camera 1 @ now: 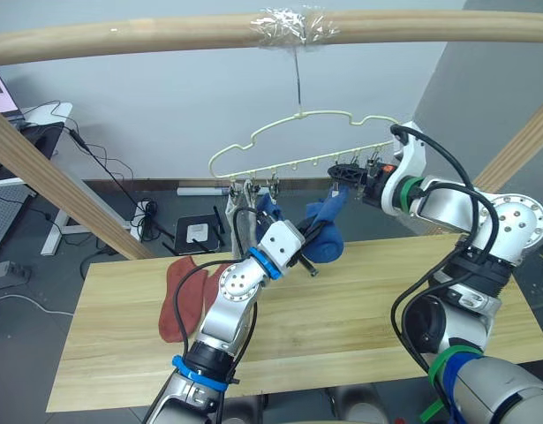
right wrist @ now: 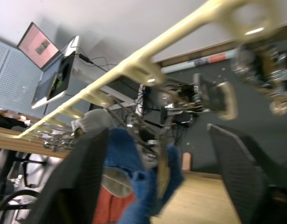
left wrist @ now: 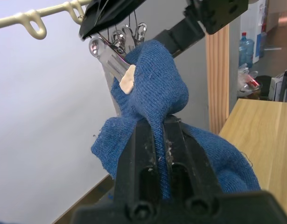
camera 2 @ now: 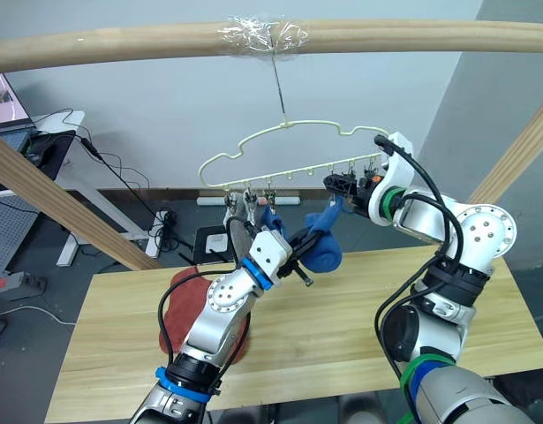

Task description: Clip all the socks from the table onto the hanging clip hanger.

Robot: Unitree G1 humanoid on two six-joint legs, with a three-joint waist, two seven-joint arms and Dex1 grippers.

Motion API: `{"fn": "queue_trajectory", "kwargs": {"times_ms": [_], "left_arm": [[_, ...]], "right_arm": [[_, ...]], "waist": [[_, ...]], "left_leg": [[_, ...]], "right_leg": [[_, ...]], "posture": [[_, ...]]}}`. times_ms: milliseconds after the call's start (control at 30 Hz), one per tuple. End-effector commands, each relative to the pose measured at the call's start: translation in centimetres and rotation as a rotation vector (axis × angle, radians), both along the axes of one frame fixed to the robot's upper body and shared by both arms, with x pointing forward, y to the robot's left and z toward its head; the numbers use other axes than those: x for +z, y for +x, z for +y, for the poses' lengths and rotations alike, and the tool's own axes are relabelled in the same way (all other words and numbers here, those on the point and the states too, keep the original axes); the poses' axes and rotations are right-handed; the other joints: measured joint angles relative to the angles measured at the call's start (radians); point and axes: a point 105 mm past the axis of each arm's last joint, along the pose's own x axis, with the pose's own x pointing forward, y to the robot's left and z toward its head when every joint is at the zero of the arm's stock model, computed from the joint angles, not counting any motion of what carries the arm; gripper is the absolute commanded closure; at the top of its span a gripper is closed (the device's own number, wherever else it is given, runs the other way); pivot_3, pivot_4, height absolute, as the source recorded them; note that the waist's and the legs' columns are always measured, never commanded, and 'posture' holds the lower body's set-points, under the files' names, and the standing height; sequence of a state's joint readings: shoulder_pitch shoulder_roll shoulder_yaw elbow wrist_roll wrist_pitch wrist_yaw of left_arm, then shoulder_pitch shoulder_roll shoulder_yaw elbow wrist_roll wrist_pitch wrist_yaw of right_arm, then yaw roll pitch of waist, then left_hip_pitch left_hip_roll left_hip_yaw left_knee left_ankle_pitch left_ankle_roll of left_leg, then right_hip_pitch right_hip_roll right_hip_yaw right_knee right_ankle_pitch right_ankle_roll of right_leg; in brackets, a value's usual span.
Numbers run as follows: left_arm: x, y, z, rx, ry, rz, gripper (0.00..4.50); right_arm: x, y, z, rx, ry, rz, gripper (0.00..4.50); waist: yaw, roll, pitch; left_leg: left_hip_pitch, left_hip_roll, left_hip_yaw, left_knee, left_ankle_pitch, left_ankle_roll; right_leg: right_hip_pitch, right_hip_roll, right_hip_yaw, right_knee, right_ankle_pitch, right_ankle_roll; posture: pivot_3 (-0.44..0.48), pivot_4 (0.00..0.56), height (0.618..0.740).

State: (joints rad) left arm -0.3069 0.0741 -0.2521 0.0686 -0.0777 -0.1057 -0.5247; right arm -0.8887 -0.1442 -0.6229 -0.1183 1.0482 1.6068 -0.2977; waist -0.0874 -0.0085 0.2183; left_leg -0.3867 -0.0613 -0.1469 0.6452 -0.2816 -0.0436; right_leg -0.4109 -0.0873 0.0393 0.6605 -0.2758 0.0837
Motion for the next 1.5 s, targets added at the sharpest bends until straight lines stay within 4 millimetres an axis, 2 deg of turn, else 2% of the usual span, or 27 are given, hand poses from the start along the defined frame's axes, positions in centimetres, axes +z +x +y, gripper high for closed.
{"fn": "queue_trajectory", "kwargs": {"times_ms": [33,233,400,433,567,667,733,833,900,1000,1100,1500], "left_arm": [[0.8,-0.5,-0.6,-0.043,-0.047,0.034,3.45],[-0.7,0.0,0.3,-0.020,-0.075,0.170,1.67],[-3.1,-1.6,1.8,-0.062,0.009,0.258,0.12],[-3.3,-2.0,2.3,-0.064,0.017,0.274,0.04],[-3.1,-3.9,4.4,-0.081,0.031,0.324,0.04],[-2.3,-5.2,5.8,-0.080,0.031,0.363,0.00],[-1.5,-5.6,6.6,-0.063,0.045,0.371,0.00],[0.1,-5.8,7.8,-0.017,0.085,0.288,0.00],[0.9,-6.3,8.1,-0.021,0.076,0.271,0.00],[1.9,-7.6,7.8,-0.079,0.026,0.284,0.00],[2.6,-8.0,8.0,-0.079,0.008,0.264,0.00],[2.4,-8.0,8.0,-0.031,0.024,0.234,0.00]], "right_arm": [[1.6,-1.5,-0.8,0.065,0.025,-0.104,0.00],[1.7,-3.6,-1.9,0.136,0.010,-0.146,0.00],[-0.1,-5.5,-1.8,0.119,-0.205,-0.204,0.00],[-0.6,-5.5,-1.6,0.103,-0.214,-0.213,0.00],[-1.7,-5.4,-1.0,0.029,-0.326,-0.296,0.00],[-2.3,-5.4,-0.2,-0.004,-0.443,-0.412,0.58],[-2.6,-5.5,0.4,-0.013,-0.548,-0.503,1.27],[-2.6,-5.2,1.1,-0.068,-0.525,-0.572,1.27],[-2.8,-5.0,1.6,-0.101,-0.515,-0.603,1.56],[-2.6,-4.1,1.9,-0.163,-0.525,-0.645,2.45],[-2.0,-3.0,1.3,-0.258,-0.522,-0.677,2.45],[-1.6,-1.0,1.4,-0.347,-0.488,-0.681,2.45]], "waist": [[0.000,0.000,0.000],[-0.002,0.000,0.000],[-0.010,0.000,0.000],[-0.015,0.000,0.000],[-0.017,0.000,0.000],[-0.016,0.000,0.000],[-0.014,0.000,0.000],[-0.011,-0.001,0.000],[-0.008,-0.001,0.000],[0.001,-0.001,0.001],[0.007,-0.002,0.001],[0.015,-0.002,0.001]], "left_leg": [[0.000,0.000,0.000,0.000,0.000,0.000],[0.000,0.000,0.003,0.000,0.000,0.000],[0.001,0.002,0.005,0.000,0.000,0.001],[0.001,0.002,0.006,0.000,0.000,0.001],[0.002,0.002,0.007,0.001,0.000,0.001],[0.002,0.002,0.007,0.001,0.000,0.001],[0.003,0.002,0.007,0.001,0.000,0.001],[0.004,0.002,0.007,0.001,0.000,0.001],[0.004,0.003,0.007,0.000,0.000,0.001],[0.004,0.003,0.007,0.000,0.000,0.000],[0.004,0.002,0.007,0.000,0.001,0.000],[0.004,0.002,0.007,0.000,0.001,0.000]], "right_leg": [[0.000,0.000,0.000,0.000,0.000,0.000],[0.000,0.000,0.001,0.001,0.000,0.000],[0.000,0.001,0.002,0.000,0.000,0.000],[0.000,0.002,0.002,0.000,0.000,0.000],[0.000,0.001,0.003,0.002,0.000,0.001],[0.000,0.001,0.003,0.002,0.001,0.002],[0.001,0.001,0.003,0.002,0.001,0.002],[0.001,0.002,0.003,0.001,0.001,0.002],[0.001,0.002,0.004,0.001,0.001,0.002],[0.001,0.002,0.004,0.001,0.001,0.002],[0.001,0.002,0.004,0.001,0.001,0.002],[0.001,0.002,0.004,0.001,0.001,0.001]], "posture": [[-0.136,0.204,0.740],[-0.152,0.198,0.740],[-0.162,0.199,0.740],[-0.163,0.199,0.740],[-0.149,0.206,0.740],[-0.139,0.212,0.740],[-0.118,0.215,0.740],[-0.100,0.219,0.740],[-0.100,0.219,0.740],[-0.074,0.219,0.740],[-0.074,0.219,0.740],[-0.046,0.212,0.740]]}}
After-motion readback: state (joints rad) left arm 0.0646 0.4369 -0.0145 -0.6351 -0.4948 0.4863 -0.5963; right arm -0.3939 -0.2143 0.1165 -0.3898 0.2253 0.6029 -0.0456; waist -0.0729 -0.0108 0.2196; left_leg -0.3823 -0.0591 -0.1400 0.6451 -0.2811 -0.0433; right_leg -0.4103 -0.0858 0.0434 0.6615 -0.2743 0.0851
